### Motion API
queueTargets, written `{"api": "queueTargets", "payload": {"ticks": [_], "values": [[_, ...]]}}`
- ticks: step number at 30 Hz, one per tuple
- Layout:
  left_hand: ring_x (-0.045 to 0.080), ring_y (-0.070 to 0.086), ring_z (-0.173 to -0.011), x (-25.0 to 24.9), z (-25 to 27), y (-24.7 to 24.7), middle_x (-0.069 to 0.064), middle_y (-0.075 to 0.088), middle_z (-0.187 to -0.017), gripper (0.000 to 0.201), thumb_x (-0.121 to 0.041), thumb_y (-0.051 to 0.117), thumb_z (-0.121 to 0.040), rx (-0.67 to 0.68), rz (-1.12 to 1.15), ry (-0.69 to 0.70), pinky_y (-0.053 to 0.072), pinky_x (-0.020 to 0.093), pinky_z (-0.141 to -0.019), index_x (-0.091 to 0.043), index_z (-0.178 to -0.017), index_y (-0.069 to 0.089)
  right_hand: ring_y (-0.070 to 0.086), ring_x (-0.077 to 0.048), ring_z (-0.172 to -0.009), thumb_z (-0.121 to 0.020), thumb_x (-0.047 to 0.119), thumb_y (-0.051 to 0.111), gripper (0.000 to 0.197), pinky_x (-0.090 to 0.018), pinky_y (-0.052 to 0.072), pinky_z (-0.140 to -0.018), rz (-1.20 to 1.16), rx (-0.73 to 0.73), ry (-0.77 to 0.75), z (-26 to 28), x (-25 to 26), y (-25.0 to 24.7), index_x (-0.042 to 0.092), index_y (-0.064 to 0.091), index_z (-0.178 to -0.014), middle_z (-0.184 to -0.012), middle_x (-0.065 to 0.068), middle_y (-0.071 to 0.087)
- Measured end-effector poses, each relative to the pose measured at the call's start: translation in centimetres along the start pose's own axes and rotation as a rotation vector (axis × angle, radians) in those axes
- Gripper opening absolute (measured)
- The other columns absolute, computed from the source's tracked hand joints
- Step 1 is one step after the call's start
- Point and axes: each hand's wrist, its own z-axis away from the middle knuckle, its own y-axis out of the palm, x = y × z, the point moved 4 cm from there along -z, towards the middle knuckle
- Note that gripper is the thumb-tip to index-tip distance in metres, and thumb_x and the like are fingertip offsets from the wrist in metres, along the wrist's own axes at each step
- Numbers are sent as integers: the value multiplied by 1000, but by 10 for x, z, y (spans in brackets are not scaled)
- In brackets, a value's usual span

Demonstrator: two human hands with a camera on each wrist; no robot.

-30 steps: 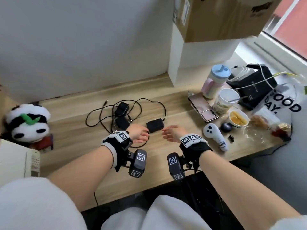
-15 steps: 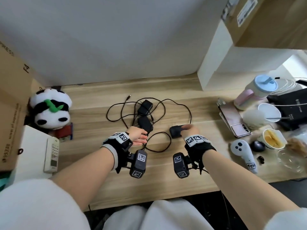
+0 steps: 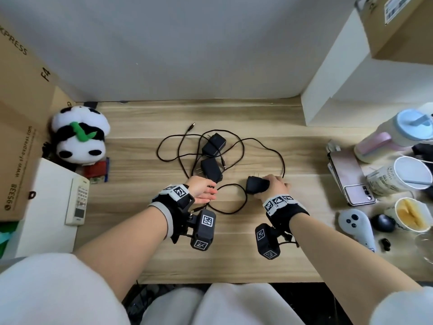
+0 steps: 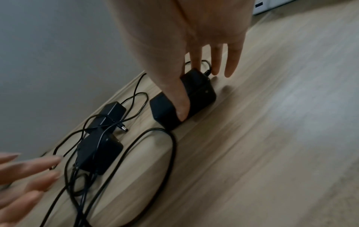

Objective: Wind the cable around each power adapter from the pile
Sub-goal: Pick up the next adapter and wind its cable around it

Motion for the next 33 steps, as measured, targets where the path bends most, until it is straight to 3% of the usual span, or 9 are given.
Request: {"api": "queueTargets", "payload": {"ticks": [4,7,10,13,19,23,25,28,33], "values": [[25,61,-93,-8,3,3,12,62,-108,33,-18,47,-97,10,-3,19,47,25,-80,-3,-125,53,55,-24,-100,-74,40,72,55,-28,43,-82,-174,30,32,6,0,-13,19,52,-121,-110,-5,60],[25,62,-91,-17,5,11,11,63,-105,38,-25,45,-99,55,-4,52,48,28,-84,-1,-128,52,53,-18,-88,-74,50,71,57,-26,43,-79,-333,42,40,10,13,-22,18,56,-119,-104,-1,59],[30,63,-97,-30,9,27,16,62,-114,50,-44,44,-96,136,35,91,50,33,-82,-2,-122,53,61,-21,-93,-75,48,71,49,-31,48,-82,-518,117,-55,16,37,-28,15,59,-110,-98,-2,61],[31,63,-88,-48,17,42,15,66,-99,46,-46,49,-93,176,145,149,51,40,-86,-6,-111,59,63,-23,-92,-80,38,69,42,-31,50,-79,-573,170,-212,29,64,-36,13,58,-112,-100,-5,63],[26,63,-79,-85,29,33,15,63,-103,20,-26,55,-94,18,440,313,57,35,-67,-9,-103,57,59,-16,-93,-78,20,74,44,-15,44,-61,-442,164,-400,37,82,-57,7,57,-116,-107,-4,64],[34,63,-99,-107,39,9,23,61,-115,31,-29,49,-96,19,581,419,54,40,-81,-4,-115,51,55,-9,-66,-83,29,67,17,-17,40,-54,-82,275,-287,32,66,-59,13,63,-85,-72,4,61],[33,68,-83,-117,52,-2,22,64,-96,31,-30,45,-98,43,674,457,54,43,-84,0,-105,51,50,-7,-61,-88,35,59,28,-19,39,-55,-37,221,-220,28,56,-62,16,61,-68,-64,6,58],[22,63,-49,-128,68,-17,14,58,-72,33,-31,46,-98,64,709,473,59,32,-55,0,-88,52,53,-17,-67,-91,37,53,39,-25,37,-59,-91,52,-118,22,46,-82,20,59,-57,-65,2,56],[13,44,-42,-128,78,-49,7,51,-67,28,-37,53,-92,72,526,433,36,16,-35,-10,-85,54,60,-28,-91,-90,19,53,21,-29,44,-73,-515,-218,-2,8,43,-133,14,72,-96,-107,-6,64]]}}
